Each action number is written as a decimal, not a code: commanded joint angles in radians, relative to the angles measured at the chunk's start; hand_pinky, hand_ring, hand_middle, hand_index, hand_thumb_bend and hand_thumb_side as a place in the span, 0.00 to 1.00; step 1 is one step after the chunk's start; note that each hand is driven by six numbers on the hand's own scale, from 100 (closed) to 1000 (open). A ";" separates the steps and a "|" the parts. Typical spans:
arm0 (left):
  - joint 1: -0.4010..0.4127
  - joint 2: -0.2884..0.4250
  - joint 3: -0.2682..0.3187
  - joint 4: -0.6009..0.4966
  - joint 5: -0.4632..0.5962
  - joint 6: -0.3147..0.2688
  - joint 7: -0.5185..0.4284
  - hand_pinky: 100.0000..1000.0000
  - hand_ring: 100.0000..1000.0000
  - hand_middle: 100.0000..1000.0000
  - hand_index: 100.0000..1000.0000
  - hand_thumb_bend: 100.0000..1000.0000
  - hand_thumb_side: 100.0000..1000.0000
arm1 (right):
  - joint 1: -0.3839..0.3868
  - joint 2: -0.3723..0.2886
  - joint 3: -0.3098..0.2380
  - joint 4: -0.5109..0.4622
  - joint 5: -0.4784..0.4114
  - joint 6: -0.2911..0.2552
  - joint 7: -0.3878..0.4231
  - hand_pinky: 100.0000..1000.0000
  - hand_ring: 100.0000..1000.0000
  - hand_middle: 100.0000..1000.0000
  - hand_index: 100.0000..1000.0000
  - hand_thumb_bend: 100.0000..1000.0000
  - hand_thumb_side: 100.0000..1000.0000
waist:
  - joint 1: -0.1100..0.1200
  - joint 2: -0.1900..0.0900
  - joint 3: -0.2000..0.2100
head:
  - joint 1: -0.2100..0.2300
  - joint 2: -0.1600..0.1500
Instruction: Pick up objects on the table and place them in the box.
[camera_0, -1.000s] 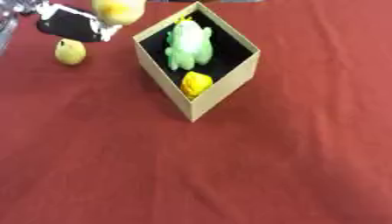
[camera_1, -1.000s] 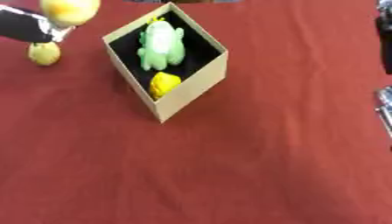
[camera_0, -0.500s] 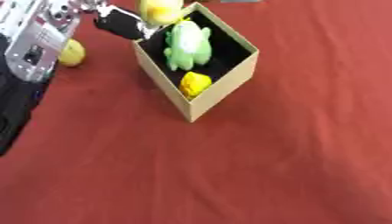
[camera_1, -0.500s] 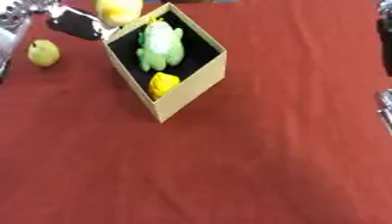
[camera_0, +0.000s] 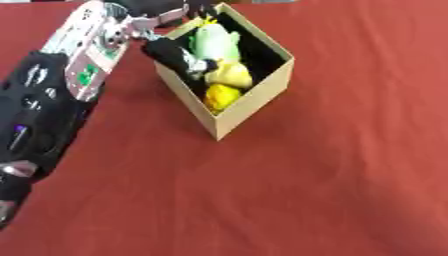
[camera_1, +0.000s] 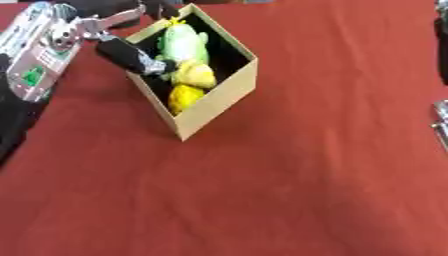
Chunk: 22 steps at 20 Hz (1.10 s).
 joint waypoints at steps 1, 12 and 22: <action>-0.009 0.029 0.022 -0.023 -0.016 -0.007 0.004 0.89 0.88 0.85 0.97 0.73 0.72 | -0.014 -0.020 -0.010 -0.021 -0.007 -0.004 0.001 0.83 0.77 0.73 0.75 0.00 0.77 | -0.004 -0.024 0.001 | -0.006 0.002; 0.018 0.096 0.102 -0.174 0.058 0.042 0.081 0.86 0.86 0.81 0.93 0.46 0.57 | -0.008 -0.027 -0.015 -0.021 -0.005 -0.007 -0.005 0.83 0.77 0.73 0.75 0.00 0.77 | -0.011 -0.025 0.012 | -0.007 0.004; 0.129 0.325 0.191 -0.209 0.062 0.158 0.032 0.88 0.87 0.82 0.94 0.47 0.50 | 0.011 -0.042 -0.025 -0.021 0.006 -0.007 -0.019 0.83 0.77 0.73 0.75 0.00 0.77 | -0.011 -0.021 0.028 | -0.017 -0.004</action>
